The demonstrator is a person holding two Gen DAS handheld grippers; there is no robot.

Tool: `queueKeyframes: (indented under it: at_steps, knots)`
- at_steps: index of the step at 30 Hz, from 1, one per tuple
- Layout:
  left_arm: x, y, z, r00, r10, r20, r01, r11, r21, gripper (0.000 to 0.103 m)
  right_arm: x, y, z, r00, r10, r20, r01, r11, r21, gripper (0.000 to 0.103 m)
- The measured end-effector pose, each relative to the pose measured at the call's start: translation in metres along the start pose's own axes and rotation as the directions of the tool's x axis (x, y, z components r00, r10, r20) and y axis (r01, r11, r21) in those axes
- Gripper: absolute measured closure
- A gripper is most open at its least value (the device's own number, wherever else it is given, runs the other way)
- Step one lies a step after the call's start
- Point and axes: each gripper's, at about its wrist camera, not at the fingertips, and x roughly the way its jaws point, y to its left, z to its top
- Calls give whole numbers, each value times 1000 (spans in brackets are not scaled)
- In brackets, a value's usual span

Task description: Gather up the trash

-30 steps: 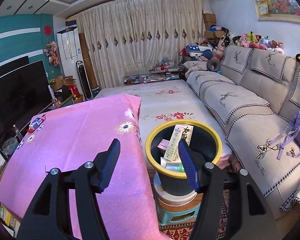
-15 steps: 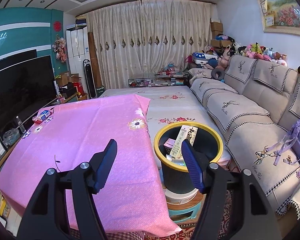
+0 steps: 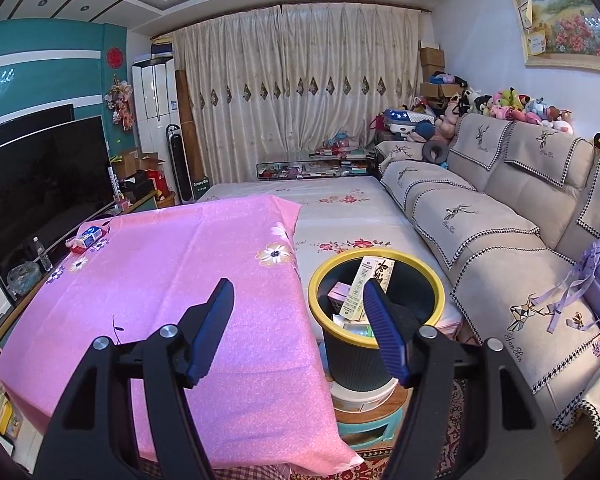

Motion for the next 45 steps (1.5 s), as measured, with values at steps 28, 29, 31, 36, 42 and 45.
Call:
queueKeyframes:
  at_steps: [28,29,31,36,42,45]
  knots:
    - [2,-1,1,1000,8,2,-8,1000,1,5,1,1,-2,1000,2,-1,-2,1000,8,39]
    - [3,-1,1,1000,8,1,-8,1000,2,5,1,1,-2,1000,3,-1,-3,1000,8,39]
    - [3,-1,0,1000,6,0,-6,1000,3,5,2,2,-3,1000,2,-2,-2,1000,10,39]
    - [4,1,-1,1000,5,-1,-5,1000,5,5,4,2,-4,1000,2,-3,-2,1000,11,39]
    - [5,0,-2,1000,5,0,-5,1000,8,5,4,2,-4,1000,4,-5,-4,1000,13,39]
    - [5,1,-2,1000,4,0,-4,1000,8,5,5,2,-5,1000,4,-5,-4,1000,14,39]
